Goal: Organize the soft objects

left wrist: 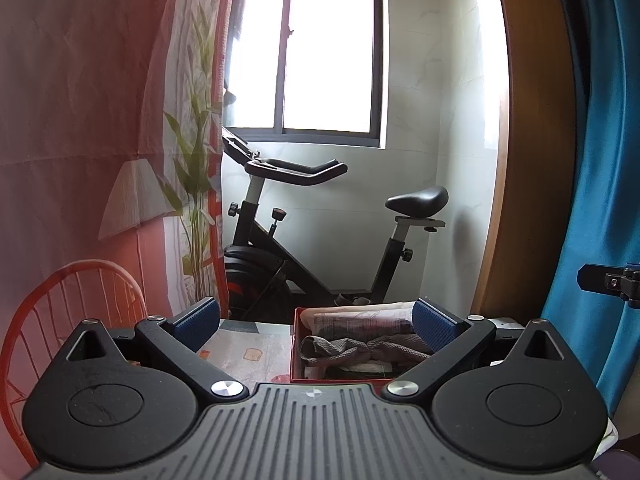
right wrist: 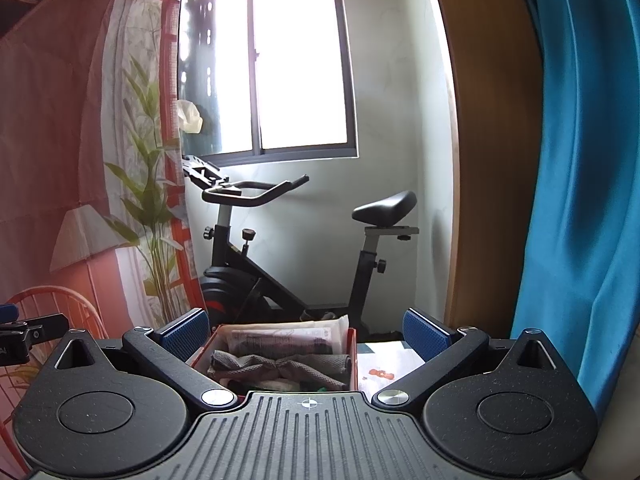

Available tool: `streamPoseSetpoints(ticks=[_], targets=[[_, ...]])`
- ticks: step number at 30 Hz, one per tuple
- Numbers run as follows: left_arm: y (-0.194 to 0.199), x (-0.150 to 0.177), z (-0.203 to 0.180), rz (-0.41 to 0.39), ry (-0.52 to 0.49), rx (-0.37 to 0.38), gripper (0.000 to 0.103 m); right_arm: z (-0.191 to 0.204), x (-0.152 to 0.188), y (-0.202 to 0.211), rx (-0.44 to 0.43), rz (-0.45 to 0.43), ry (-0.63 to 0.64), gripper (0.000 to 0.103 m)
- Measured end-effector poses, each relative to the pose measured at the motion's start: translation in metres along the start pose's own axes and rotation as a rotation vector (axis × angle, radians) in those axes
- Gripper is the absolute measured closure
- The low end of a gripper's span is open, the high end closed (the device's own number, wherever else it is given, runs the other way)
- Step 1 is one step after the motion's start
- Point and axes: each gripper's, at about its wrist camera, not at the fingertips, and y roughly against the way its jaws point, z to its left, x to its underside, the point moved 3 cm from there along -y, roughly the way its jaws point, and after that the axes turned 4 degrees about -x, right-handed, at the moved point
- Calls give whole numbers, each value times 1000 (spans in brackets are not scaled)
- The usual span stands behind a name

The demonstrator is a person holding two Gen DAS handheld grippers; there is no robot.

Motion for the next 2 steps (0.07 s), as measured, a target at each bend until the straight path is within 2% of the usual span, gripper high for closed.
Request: streamPoseSetpoints(ticks=[2], targets=[[0,0,0,-2,0,6,0,0,0,0,0,1,1,0]])
